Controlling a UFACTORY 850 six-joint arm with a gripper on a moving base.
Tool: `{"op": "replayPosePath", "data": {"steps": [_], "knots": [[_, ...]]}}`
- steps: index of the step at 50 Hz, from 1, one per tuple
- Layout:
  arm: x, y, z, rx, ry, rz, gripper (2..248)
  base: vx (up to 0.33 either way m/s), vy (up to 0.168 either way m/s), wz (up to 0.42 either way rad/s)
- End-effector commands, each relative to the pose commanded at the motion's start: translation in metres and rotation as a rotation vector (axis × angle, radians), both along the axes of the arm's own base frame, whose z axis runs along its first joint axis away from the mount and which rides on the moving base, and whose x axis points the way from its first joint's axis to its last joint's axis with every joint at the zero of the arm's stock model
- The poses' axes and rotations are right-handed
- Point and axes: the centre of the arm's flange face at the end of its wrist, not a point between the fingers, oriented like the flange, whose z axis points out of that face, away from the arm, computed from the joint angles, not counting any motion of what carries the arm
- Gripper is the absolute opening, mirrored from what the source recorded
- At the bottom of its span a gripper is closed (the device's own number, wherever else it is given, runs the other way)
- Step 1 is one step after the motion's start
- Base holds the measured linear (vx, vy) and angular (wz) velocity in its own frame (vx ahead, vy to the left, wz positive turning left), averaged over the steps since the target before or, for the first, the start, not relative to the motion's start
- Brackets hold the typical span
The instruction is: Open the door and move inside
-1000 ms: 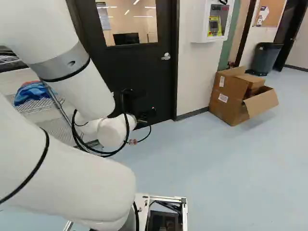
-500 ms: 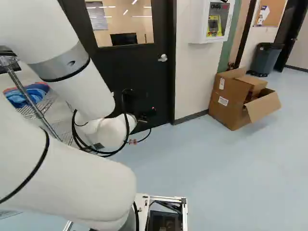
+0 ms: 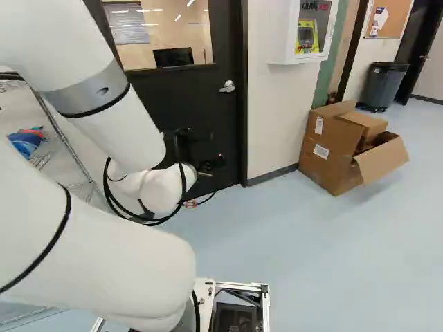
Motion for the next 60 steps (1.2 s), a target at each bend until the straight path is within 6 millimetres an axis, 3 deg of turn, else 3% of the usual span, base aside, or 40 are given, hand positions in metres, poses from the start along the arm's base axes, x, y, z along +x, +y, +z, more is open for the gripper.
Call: {"op": "replayPosePath", "data": {"steps": [60], "knots": [[0.0, 0.0, 0.0, 0.0, 0.0, 0.0, 247, 0.282, 0.001, -0.006]]}}
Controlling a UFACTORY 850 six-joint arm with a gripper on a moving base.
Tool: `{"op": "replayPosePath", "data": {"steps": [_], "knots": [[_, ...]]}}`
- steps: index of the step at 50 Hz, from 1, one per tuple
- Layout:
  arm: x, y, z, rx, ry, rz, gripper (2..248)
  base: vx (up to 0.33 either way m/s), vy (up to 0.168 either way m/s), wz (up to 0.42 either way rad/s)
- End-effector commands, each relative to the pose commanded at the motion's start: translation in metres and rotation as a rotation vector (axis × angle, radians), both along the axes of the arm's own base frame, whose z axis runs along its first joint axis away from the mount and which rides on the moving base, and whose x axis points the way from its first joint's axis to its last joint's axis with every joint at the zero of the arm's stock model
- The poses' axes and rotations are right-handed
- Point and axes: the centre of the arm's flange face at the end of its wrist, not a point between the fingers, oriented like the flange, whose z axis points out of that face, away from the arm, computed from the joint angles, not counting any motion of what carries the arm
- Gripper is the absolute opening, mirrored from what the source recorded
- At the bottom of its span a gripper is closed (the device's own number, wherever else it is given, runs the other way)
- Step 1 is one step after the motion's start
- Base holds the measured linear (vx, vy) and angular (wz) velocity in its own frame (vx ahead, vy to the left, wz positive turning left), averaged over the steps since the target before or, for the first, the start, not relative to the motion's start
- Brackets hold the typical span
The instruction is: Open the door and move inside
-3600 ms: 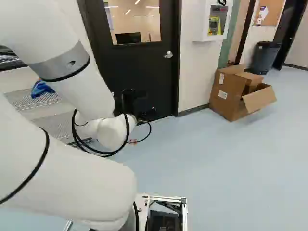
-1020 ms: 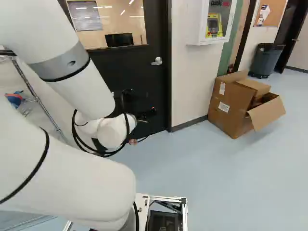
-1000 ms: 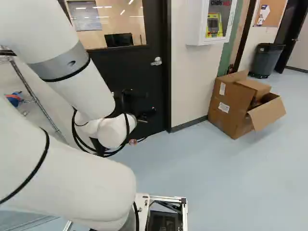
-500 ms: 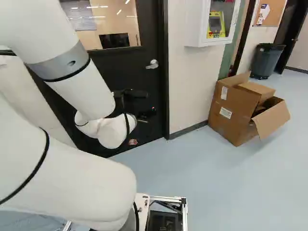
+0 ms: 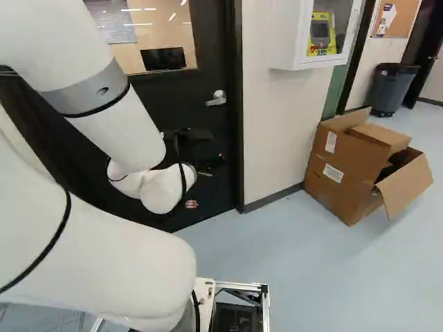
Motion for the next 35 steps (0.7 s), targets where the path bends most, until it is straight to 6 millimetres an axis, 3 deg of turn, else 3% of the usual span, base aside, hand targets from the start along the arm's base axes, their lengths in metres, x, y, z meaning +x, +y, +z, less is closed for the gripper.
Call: {"op": "replayPosePath", "data": {"steps": [21, 35], "knots": [[0.0, 0.0, 0.0, 0.0, 0.0, 0.0, 247, 0.216, 0.024, 0.141], [0.0, 0.0, 0.0, 0.0, 0.0, 0.0, 247, 0.115, -0.009, 0.077]]}}
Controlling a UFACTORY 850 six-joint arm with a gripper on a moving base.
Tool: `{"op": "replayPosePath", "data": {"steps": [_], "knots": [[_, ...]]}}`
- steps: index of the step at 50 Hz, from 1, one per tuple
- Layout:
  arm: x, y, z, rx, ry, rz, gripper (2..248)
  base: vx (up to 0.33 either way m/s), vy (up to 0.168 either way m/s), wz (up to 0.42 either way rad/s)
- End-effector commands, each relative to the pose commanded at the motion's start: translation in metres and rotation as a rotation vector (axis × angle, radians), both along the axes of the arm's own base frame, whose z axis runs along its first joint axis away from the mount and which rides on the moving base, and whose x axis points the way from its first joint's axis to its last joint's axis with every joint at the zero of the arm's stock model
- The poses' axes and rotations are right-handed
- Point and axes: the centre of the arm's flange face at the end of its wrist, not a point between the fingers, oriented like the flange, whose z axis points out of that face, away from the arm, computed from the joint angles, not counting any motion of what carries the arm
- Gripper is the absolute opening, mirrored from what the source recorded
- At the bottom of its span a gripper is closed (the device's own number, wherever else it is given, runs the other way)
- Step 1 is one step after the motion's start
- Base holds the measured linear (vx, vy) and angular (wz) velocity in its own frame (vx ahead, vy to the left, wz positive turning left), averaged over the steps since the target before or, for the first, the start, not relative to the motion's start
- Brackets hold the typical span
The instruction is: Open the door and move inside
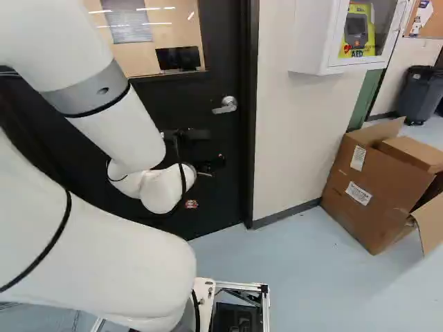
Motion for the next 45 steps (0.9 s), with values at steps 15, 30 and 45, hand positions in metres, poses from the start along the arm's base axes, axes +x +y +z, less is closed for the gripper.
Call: {"op": "replayPosePath", "data": {"steps": [15, 30, 45], "knots": [[0.001, 0.0, 0.0, 0.0, 0.0, 0.0, 247, 0.006, 0.001, 0.002], [0.017, 0.0, 0.002, 0.0, 0.007, 0.0, 247, 0.0, 0.0, 0.0], [0.035, -0.003, 0.008, 0.0, -0.001, -0.01, 247, 0.0, 0.0, 0.0]]}}
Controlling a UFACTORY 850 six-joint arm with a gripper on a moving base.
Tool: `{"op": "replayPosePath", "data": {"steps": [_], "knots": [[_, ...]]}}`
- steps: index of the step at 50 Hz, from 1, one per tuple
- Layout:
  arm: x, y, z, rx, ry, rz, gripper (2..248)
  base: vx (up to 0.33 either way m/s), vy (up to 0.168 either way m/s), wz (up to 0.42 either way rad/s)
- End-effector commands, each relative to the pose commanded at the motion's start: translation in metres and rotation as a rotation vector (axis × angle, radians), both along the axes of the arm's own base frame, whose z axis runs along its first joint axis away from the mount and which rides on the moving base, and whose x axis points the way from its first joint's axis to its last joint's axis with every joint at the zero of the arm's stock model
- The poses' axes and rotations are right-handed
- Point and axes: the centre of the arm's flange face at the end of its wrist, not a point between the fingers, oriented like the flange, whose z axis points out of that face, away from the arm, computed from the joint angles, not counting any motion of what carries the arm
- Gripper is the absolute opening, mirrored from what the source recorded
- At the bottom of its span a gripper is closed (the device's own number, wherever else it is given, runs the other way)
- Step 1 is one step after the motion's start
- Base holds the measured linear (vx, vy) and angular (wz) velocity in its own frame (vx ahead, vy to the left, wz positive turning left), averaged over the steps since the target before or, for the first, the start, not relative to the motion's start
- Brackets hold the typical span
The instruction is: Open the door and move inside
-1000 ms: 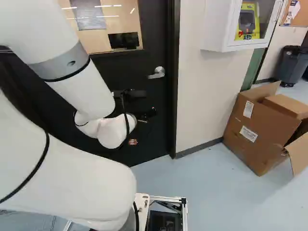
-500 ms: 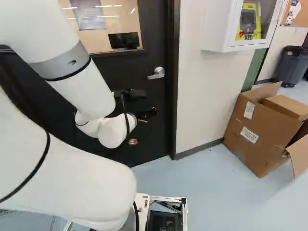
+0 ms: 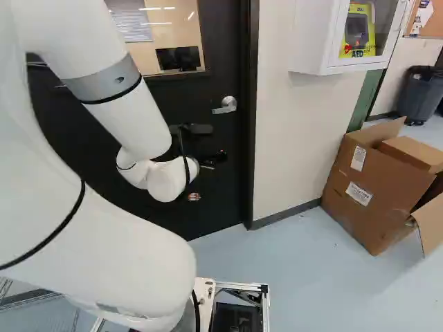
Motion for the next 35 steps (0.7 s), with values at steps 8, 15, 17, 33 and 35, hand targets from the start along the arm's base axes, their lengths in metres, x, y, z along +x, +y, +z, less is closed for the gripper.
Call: {"op": "replayPosePath", "data": {"steps": [8, 15, 17, 33, 35], "knots": [[0.009, -0.005, 0.008, 0.0, -0.019, -0.016, 247, 0.0, 0.0, 0.0], [0.017, -0.011, 0.015, -0.001, -0.036, -0.033, 247, 0.0, 0.0, 0.0], [0.02, -0.013, 0.017, -0.002, -0.041, -0.038, 247, 0.0, 0.0, 0.0], [0.041, -0.027, 0.034, -0.013, -0.08, -0.059, 247, 0.0, 0.0, 0.0], [0.043, -0.028, 0.036, -0.015, -0.084, -0.06, 247, 0.0, 0.0, 0.0]]}}
